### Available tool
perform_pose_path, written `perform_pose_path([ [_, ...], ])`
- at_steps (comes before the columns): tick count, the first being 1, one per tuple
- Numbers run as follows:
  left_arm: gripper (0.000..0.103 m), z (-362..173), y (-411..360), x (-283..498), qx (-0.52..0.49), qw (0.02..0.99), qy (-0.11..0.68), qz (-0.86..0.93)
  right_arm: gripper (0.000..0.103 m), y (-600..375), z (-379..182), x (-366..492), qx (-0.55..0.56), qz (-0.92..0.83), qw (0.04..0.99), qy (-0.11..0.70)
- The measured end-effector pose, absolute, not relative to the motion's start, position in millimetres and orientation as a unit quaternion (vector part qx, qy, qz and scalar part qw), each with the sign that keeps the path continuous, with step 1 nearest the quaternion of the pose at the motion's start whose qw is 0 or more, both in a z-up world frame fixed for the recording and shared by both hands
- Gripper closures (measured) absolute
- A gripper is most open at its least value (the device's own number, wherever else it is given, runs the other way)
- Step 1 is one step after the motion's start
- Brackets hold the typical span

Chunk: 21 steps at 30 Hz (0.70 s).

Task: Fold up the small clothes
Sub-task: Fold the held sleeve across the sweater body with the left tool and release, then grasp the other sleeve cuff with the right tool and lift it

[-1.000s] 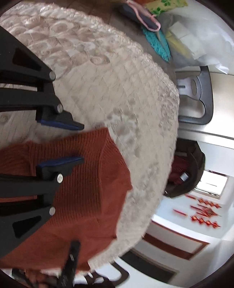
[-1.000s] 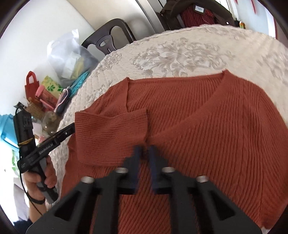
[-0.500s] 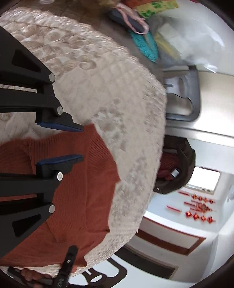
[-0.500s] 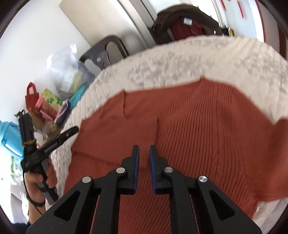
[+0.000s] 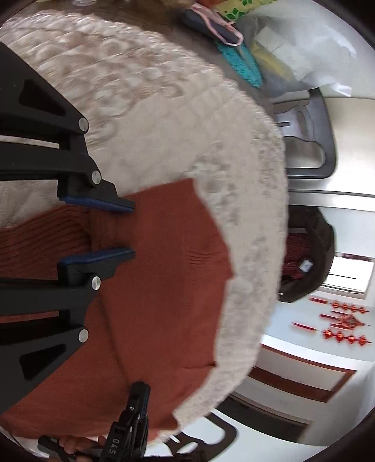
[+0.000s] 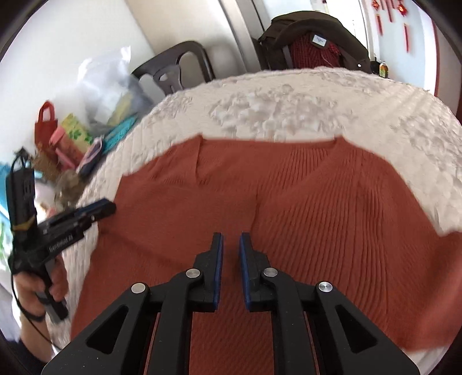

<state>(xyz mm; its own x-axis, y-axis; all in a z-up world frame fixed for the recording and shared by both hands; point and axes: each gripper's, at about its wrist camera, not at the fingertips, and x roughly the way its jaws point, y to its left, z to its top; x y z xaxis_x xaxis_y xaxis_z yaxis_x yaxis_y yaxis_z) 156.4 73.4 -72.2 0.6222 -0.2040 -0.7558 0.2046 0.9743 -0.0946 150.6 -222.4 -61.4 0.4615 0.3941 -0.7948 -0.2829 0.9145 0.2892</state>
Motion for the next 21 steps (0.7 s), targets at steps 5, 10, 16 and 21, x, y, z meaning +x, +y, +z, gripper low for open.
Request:
perform_pose_path([
  [5, 0.073, -61.4, 76.5, 146.1, -0.013, 0.904, 0.416, -0.102, 0.091, -229.9, -49.9, 135.8, 0.057, 0.191, 0.865, 0.460],
  [10, 0.058, -49.9, 73.3, 116.6, -0.024, 0.910, 0.401, -0.108, 0.078, -245.4, -31.2, 109.8, 0.058, 0.179, 0.884, 0.428],
  [16, 0.045, -41.4, 54.6, 88.9, -0.018, 0.914, 0.387, -0.122, 0.073, -257.4, -19.5, 80.8, 0.061, 0.179, 0.893, 0.409],
  [21, 0.044, -37.3, 38.1, 76.7, -0.002, 0.914, 0.383, -0.132, 0.054, -263.7, -17.8, 62.9, 0.057, 0.178, 0.895, 0.405],
])
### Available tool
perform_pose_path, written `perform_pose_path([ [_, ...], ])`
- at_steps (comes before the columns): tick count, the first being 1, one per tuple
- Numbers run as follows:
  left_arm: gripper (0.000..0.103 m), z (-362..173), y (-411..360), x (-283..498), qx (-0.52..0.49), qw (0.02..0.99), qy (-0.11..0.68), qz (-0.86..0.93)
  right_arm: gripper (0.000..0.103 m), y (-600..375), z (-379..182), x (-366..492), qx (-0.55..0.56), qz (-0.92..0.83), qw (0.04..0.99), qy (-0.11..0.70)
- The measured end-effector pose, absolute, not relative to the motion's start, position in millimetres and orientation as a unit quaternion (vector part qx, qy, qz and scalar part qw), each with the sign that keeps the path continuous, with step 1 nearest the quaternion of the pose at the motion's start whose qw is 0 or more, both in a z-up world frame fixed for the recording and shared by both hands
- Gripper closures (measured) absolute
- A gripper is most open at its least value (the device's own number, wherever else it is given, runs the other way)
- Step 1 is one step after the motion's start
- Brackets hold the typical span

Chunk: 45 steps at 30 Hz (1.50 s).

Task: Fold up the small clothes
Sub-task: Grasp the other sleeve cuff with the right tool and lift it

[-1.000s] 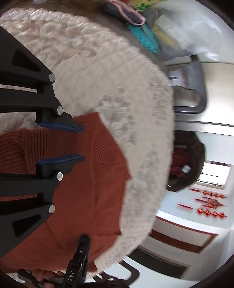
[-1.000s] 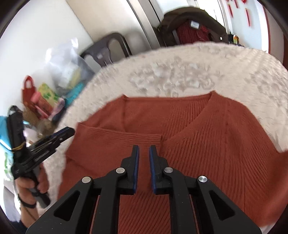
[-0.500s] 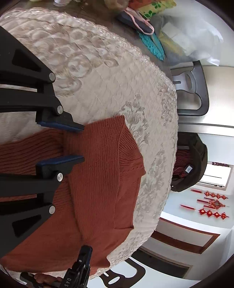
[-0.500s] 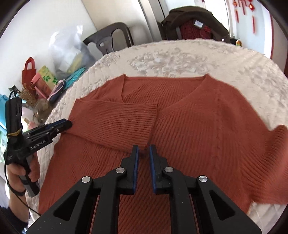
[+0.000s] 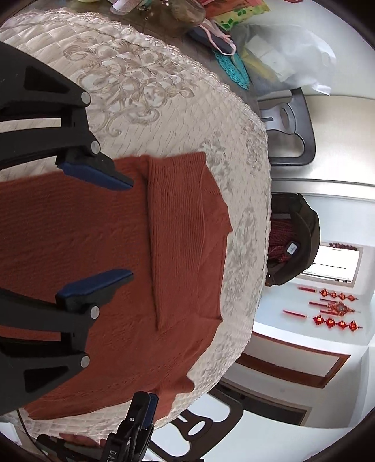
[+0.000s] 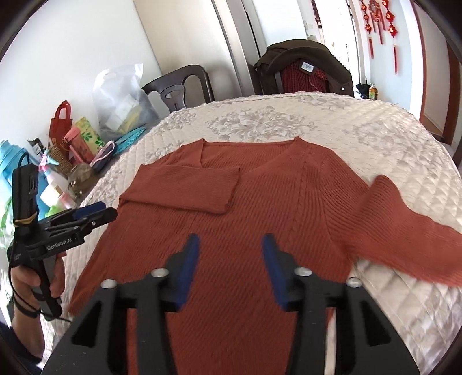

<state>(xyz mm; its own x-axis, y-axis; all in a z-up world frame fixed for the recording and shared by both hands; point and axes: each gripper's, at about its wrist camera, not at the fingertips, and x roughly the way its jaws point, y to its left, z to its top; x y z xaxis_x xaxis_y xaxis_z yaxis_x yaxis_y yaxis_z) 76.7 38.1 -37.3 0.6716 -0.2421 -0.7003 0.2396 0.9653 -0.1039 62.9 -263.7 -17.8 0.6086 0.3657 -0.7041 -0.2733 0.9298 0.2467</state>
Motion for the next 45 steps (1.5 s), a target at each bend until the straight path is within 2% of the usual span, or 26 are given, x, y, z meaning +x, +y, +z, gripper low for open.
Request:
perform_pose_path([
  [14, 0.044, -23.6, 18.9, 59.9, 0.013, 0.926, 0.360, -0.117, 0.054, -308.5, 3.5, 25.2, 0.084, 0.144, 0.911, 0.377],
  [20, 0.044, -43.2, 17.6, 71.0, 0.011, 0.916, 0.385, -0.112, 0.054, -331.4, -6.3, 26.8, 0.104, 0.108, 0.911, 0.385],
  [35, 0.044, -69.7, 10.4, 92.0, 0.013, 0.902, 0.419, -0.104, 0.054, -453.3, -51.8, 20.5, 0.278, -0.071, 0.871, 0.398],
  [38, 0.044, -70.4, 11.0, 91.4, 0.012, 0.902, 0.419, -0.104, 0.055, -471.7, -56.2, 18.3, 0.326, -0.068, 0.863, 0.380],
  [45, 0.041, -71.9, 4.8, 91.6, 0.030, 0.901, 0.422, -0.099, 0.059, -490.0, -59.7, 30.6, 0.363, -0.093, 0.858, 0.352],
])
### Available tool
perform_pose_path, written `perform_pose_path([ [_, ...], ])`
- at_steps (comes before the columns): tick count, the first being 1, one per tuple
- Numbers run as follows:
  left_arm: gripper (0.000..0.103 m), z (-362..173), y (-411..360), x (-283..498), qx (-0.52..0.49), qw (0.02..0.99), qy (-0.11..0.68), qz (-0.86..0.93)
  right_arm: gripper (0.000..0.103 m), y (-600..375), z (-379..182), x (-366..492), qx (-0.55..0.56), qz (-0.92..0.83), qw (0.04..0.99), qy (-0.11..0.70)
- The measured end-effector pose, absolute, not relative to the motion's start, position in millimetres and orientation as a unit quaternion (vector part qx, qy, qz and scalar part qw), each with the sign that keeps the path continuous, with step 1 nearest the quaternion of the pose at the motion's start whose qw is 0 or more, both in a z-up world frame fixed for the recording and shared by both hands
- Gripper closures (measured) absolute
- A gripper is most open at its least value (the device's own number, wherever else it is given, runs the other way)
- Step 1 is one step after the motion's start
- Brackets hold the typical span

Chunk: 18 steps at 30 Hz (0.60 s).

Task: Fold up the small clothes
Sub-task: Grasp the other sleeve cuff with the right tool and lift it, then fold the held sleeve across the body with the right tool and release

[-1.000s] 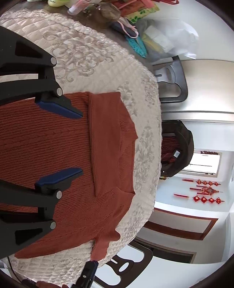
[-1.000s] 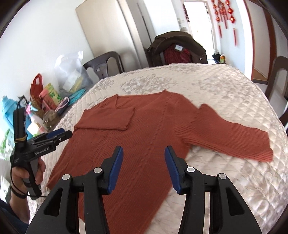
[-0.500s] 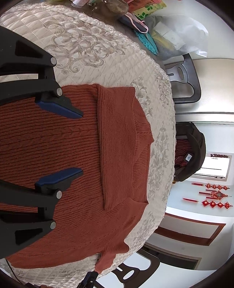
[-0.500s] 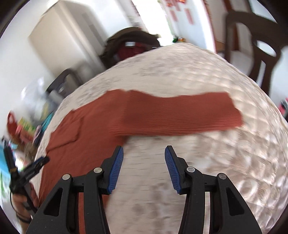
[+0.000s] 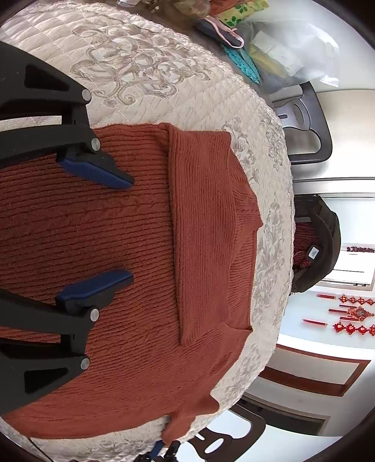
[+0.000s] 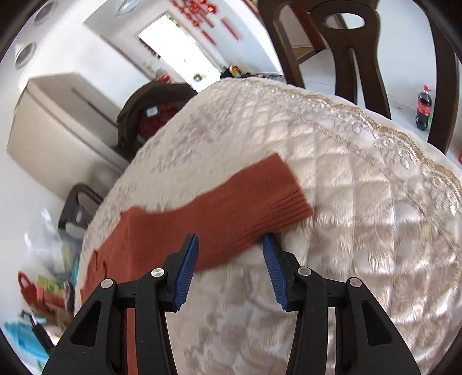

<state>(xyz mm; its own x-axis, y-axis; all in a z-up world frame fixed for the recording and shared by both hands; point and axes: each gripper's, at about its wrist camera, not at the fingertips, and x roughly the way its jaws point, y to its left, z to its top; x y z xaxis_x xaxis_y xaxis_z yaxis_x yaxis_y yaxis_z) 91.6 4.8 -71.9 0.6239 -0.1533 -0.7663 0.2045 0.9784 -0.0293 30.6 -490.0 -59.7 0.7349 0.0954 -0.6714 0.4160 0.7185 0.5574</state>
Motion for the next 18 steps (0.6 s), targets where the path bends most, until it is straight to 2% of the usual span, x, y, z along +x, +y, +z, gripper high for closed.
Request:
perform_pose_path([
  [1, 0.041, -72.1, 4.5, 92.1, 0.031, 0.901, 0.422, -0.099, 0.068, -492.6, -60.3, 32.4, 0.363, -0.105, 0.857, 0.351],
  [2, 0.041, -72.1, 4.9, 92.0, 0.029, 0.901, 0.422, -0.100, 0.082, -495.7, -61.0, 33.6, 0.360, -0.118, 0.856, 0.352],
  [4, 0.041, -72.3, 5.6, 92.7, 0.028, 0.900, 0.422, -0.101, 0.092, -502.2, -64.1, 37.0, 0.370, -0.113, 0.851, 0.354],
  [8, 0.039, -72.7, 5.2, 92.6, 0.031, 0.900, 0.423, -0.101, 0.098, -494.0, -47.1, 42.6, 0.352, -0.092, 0.866, 0.344],
  [14, 0.037, -73.0, 4.3, 93.0, 0.035, 0.900, 0.423, -0.102, 0.098, -429.5, 8.2, 57.7, 0.293, 0.031, 0.903, 0.313],
  [18, 0.037, -72.9, 4.4, 93.0, 0.035, 0.900, 0.423, -0.102, 0.099, -366.6, 14.6, 75.1, 0.239, 0.119, 0.907, 0.327],
])
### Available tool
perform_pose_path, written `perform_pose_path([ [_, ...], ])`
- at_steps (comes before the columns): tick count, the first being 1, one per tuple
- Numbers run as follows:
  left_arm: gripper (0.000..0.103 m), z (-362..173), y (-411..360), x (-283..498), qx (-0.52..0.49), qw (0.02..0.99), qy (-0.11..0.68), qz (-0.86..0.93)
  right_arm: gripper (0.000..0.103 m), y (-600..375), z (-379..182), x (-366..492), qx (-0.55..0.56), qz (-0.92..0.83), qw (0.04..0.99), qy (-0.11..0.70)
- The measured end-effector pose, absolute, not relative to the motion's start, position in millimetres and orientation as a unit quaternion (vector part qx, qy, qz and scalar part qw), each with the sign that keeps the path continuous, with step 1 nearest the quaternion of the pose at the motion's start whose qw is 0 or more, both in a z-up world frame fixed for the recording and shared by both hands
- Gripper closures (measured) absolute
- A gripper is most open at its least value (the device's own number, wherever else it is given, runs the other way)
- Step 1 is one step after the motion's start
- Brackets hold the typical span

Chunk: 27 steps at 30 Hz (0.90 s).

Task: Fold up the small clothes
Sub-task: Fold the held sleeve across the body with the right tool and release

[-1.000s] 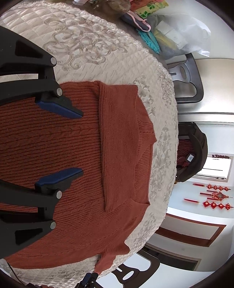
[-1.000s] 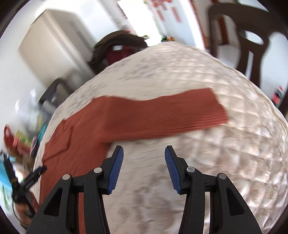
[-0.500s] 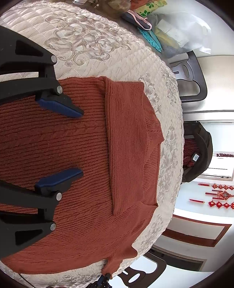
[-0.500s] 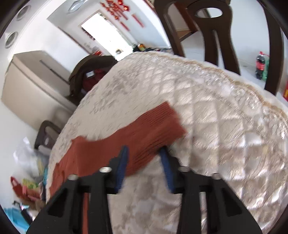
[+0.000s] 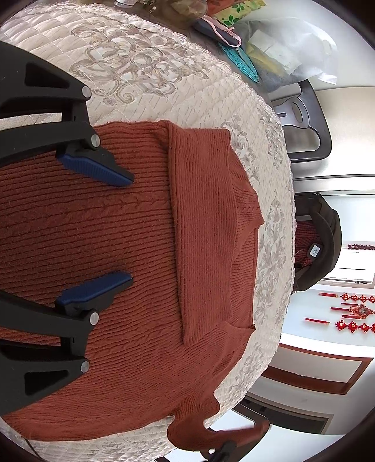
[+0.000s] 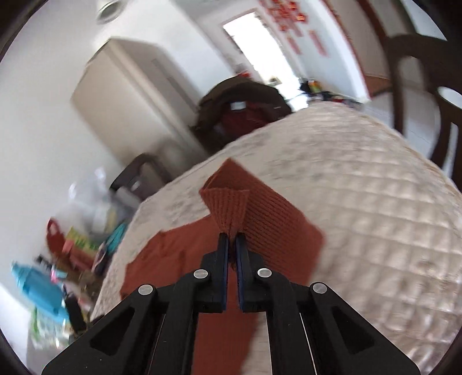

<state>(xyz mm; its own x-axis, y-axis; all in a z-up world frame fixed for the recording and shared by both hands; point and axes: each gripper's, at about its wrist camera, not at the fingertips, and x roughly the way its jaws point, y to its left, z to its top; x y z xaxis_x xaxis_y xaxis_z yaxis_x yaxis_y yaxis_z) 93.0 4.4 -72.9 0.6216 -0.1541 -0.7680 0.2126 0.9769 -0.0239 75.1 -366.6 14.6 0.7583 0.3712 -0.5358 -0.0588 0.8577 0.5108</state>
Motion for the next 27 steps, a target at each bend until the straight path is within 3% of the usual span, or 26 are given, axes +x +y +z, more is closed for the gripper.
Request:
perform_pose_path([
  [9, 0.038, -59.0, -2.3, 94.8, -0.039, 0.883, 0.428, -0.187, 0.099, -316.0, -61.2, 101.0, 0.230, 0.169, 0.853, 0.437],
  [12, 0.038, -52.1, -19.9, 98.9, -0.051, 0.874, 0.427, -0.225, 0.095, -313.7, -52.8, 92.5, 0.219, 0.189, 0.855, 0.431],
  [14, 0.038, -47.3, -35.0, 103.2, -0.055, 0.867, 0.426, -0.253, 0.082, -314.4, -42.7, 82.1, 0.203, 0.203, 0.862, 0.417],
  [15, 0.038, -45.3, -41.5, 104.8, -0.056, 0.864, 0.425, -0.263, 0.081, -316.1, -40.7, 79.5, 0.198, 0.207, 0.864, 0.415],
  [24, 0.039, -62.6, -102.5, 133.4, -0.069, 0.811, 0.474, -0.336, 0.081, -343.1, -43.2, 50.5, 0.186, 0.180, 0.875, 0.409],
  [27, 0.049, -66.9, -117.0, 135.8, -0.062, 0.808, 0.480, -0.337, 0.081, -352.1, -46.2, 44.5, 0.192, 0.170, 0.876, 0.409],
])
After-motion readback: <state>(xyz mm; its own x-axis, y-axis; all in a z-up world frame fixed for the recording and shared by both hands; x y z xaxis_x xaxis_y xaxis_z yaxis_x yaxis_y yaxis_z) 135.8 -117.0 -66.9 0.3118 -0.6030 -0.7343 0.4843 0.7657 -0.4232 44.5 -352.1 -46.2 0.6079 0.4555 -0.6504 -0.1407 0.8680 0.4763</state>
